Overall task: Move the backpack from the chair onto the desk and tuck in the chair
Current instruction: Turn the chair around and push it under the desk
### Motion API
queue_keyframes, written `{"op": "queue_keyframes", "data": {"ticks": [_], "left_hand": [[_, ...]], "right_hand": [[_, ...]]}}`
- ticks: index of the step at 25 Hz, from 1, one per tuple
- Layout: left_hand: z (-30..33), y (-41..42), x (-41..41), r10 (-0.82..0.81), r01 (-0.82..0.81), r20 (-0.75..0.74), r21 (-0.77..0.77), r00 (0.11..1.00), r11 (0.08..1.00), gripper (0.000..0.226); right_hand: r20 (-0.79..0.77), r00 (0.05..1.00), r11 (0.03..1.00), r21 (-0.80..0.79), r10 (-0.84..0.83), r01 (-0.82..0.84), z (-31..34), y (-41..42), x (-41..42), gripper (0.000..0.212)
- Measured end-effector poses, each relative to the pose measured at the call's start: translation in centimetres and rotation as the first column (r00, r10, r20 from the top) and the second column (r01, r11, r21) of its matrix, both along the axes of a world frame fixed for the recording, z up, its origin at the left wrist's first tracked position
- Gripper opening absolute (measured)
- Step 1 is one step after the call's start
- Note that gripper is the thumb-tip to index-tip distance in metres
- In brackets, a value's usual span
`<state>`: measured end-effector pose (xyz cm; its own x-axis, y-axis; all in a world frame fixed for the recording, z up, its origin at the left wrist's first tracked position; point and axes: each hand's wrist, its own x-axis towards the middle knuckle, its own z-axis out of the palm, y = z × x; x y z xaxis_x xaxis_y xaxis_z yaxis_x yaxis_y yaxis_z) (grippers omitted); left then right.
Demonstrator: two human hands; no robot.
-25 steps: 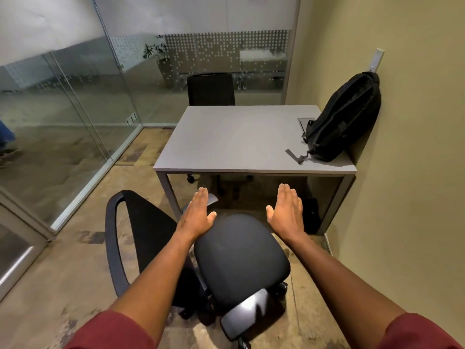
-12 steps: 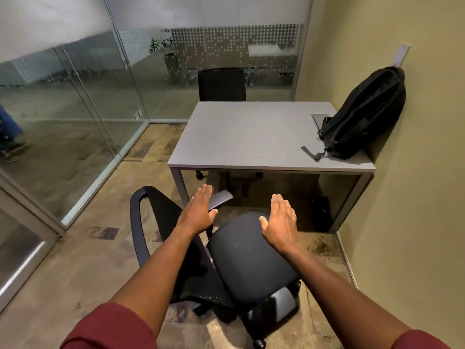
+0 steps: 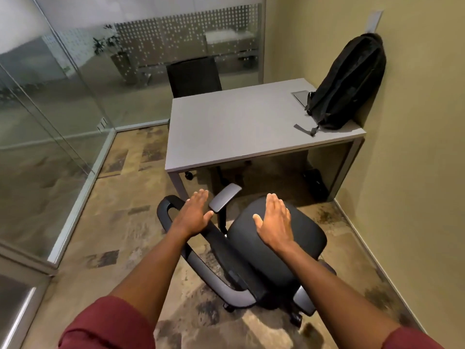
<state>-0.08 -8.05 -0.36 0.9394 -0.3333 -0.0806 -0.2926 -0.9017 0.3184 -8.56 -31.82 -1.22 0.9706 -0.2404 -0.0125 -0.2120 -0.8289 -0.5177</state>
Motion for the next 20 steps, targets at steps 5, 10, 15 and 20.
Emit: {"op": "queue_keyframes", "data": {"ticks": [5,10,15,20], "left_hand": [[-1.4,4.0,-0.1,-0.075,0.075,0.010,0.043,0.997,0.996,0.069],[-2.0,5.7,-0.2,-0.134,0.131,0.040,0.063,0.990,0.989,0.064],[-2.6,6.1,-0.2,-0.166,0.162,0.053,0.075,0.985,0.984,0.061],[-2.9,6.3,-0.2,-0.156,0.156,0.095,0.003,0.983,0.988,0.058]], "right_hand": [[-0.063,0.996,0.995,0.081,0.070,-0.065,-0.7,6.9,-1.9,0.080],[-0.097,0.983,0.986,0.077,0.155,-0.147,-1.1,11.8,-2.9,0.085],[-0.138,0.966,0.975,-0.022,0.217,-0.222,-1.2,15.2,-4.3,0.100],[-0.155,0.965,0.962,-0.143,0.211,-0.233,-2.1,16.4,-5.3,0.110]]}}
